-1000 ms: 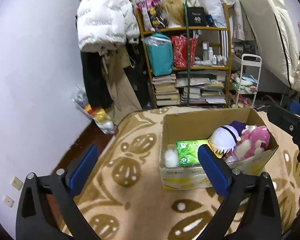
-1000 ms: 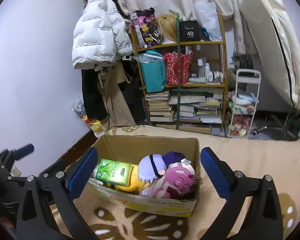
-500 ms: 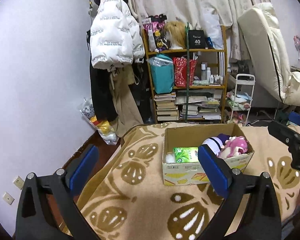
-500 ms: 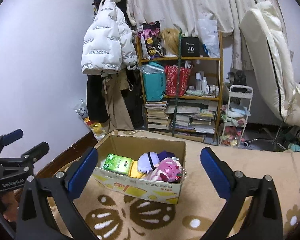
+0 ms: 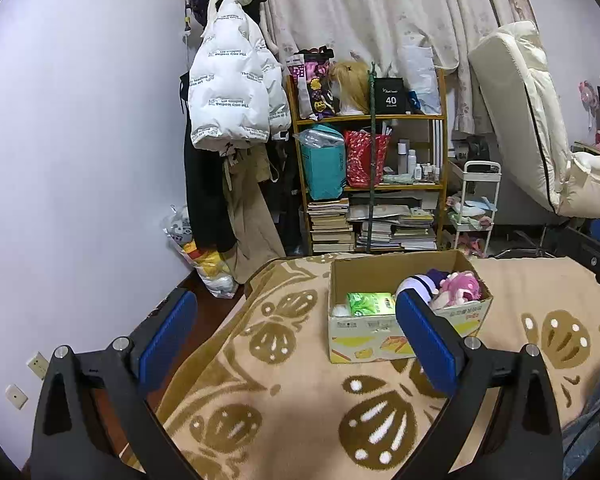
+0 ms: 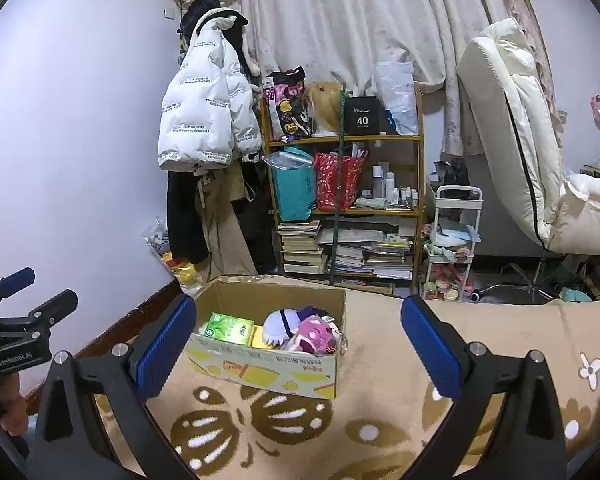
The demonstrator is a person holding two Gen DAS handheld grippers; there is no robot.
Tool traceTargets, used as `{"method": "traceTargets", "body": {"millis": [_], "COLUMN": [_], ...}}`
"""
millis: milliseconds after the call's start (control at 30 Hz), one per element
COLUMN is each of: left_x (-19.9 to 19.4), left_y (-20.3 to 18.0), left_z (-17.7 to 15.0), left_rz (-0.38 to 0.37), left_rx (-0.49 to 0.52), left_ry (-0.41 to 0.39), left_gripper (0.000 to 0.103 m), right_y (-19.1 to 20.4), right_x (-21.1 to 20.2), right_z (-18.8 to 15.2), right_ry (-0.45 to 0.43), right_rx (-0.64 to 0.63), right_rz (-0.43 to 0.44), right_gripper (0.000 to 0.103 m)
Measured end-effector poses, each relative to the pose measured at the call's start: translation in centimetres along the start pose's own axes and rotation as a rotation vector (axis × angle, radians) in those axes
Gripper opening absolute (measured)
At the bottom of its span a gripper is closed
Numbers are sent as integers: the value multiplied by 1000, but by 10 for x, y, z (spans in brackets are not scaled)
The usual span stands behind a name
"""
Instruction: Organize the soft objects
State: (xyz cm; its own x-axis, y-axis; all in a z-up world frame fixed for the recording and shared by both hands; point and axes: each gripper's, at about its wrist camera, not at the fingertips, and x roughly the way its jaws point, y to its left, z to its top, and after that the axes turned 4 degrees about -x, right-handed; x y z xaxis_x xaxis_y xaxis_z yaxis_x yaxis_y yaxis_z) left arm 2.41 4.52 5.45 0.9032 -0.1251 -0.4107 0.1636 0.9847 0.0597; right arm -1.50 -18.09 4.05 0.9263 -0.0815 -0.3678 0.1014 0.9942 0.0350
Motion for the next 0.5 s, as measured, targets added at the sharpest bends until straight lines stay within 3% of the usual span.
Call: {"method": "traceTargets", "body": {"millis": [500], "left_x": [-8], "left_y": [-4], "left_z": [-14], "left_rz": [-14], "left_rx": [24], "left_ry": [-35], "left_gripper": [98], "right_y": [-13], "right_x": [-7], "right_z": [-12], "right_ry": [-24], "right_rx": [-8], "right_rz": [-88], "right_gripper": [103]}}
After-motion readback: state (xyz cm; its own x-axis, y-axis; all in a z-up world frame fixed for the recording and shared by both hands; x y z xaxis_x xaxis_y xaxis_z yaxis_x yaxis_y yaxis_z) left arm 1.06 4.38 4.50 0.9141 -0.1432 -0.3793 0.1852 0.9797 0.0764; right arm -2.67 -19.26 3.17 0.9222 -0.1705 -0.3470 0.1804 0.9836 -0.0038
